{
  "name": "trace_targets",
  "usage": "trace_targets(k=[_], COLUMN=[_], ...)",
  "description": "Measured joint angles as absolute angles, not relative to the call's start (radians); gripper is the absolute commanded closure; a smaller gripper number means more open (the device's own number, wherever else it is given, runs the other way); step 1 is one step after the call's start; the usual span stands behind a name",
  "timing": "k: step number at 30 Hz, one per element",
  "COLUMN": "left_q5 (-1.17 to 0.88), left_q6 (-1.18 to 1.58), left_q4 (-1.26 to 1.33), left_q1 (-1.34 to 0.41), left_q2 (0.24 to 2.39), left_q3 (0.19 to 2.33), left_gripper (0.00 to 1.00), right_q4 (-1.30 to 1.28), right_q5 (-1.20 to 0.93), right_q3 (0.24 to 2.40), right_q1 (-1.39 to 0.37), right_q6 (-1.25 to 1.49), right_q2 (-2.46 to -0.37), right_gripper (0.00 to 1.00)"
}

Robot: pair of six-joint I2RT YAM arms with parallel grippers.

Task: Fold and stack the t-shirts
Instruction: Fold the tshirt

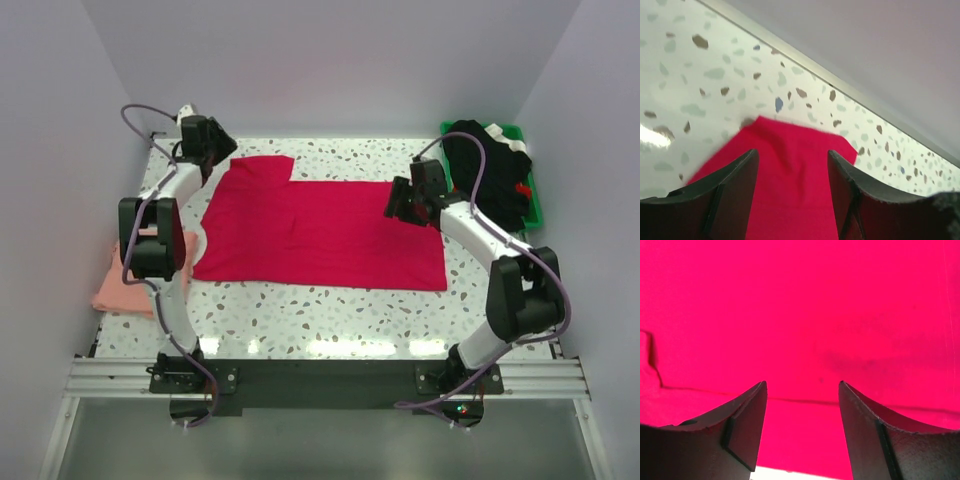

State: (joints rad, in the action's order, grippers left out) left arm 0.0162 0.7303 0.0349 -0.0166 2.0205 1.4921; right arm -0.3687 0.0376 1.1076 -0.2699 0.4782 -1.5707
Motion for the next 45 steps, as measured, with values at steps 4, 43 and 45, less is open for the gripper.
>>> trace_targets(k=[4, 43, 45], left_q5=[0.054, -0.068, -0.064], left_q6=[0.597, 0.449, 0.448], left_q4=[-0.014, -0.069, -0.069], left_q1=[-0.003, -0.007, -0.007], left_q2=[2.152, 2.396, 2.396], left_q3=[1.689, 1.851, 1.851], left_gripper=[0.38, 0.38, 0.39], right_q4=[-0.347, -0.352, -0.352], right_q5=[0.036, 0.009, 0.009], right_q3=[1.174, 1.414, 1.414], right_q1=[-0.26, -0.122, -0.122], right_q6=[0.477, 0.464, 0.463], right_q2=[-1.637, -1.912, -1.912], right_gripper=[0.38, 0.38, 0.38])
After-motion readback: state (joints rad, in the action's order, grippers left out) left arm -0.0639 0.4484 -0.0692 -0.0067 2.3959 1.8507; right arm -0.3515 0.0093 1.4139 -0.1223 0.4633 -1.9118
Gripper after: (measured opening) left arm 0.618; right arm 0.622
